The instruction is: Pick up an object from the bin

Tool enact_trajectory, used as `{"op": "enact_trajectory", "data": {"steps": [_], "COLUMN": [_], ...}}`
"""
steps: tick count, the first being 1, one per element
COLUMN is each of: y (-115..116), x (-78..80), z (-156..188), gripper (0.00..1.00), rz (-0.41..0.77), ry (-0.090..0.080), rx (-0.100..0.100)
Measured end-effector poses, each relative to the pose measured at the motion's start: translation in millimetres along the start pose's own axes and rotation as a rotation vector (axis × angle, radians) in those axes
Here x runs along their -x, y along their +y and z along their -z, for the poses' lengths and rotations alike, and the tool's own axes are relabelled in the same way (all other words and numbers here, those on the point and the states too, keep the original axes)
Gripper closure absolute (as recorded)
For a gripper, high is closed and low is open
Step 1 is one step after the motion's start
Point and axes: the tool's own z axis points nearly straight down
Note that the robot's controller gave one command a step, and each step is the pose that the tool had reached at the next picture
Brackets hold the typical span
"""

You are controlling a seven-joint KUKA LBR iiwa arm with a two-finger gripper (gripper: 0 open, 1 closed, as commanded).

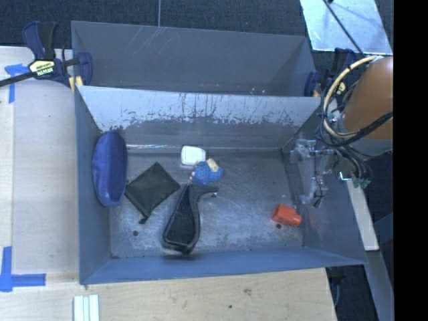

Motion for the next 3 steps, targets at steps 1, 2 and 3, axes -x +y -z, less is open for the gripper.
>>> {"op": "enact_trajectory", "data": {"steps": [1,2,3], "y": [-16.1,-13.0,-15.5], "x": [-34.4,-49.6,-57.0], "z": [-89.3,-54.7,-56.0], "gripper": [0.0,0.0,0.0], "rz": [0.044,-0.04,-0.329], "ry": [0.0,-0.005,-0.001], "rx": [0.0,0.0,0.001]}}
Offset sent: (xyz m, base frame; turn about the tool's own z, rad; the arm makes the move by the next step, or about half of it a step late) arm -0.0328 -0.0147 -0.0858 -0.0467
